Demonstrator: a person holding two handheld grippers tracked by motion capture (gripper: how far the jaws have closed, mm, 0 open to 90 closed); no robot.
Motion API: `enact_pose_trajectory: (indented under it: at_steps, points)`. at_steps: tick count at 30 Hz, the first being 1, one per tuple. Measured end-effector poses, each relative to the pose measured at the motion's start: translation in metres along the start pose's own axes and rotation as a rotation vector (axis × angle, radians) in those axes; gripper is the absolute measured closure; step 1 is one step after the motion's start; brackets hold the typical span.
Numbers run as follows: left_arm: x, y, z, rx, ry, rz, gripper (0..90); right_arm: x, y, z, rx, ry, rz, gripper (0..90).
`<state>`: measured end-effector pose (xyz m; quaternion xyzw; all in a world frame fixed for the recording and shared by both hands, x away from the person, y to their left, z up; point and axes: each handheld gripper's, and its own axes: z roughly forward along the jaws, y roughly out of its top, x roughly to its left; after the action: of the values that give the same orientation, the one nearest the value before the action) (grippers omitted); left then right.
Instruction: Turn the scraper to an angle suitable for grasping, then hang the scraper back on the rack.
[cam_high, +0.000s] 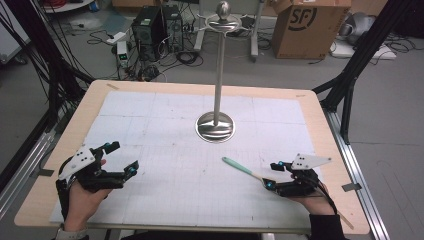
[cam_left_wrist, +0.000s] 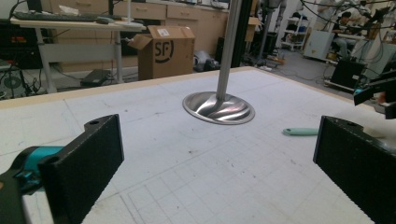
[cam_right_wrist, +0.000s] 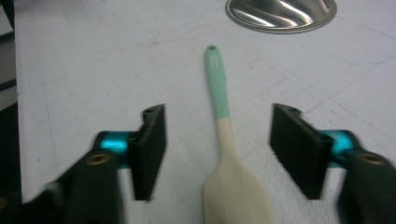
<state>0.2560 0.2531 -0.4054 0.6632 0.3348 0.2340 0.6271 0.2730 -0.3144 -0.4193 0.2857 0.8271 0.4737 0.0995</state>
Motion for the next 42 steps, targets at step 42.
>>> enact_pose_trajectory:
  at_steps: [42]
  points:
    - [-0.006,0.000,0.014,0.018,-0.035,0.009,2.2,-0.008,0.040,0.046,0.368,-0.014,-0.114,5.2]
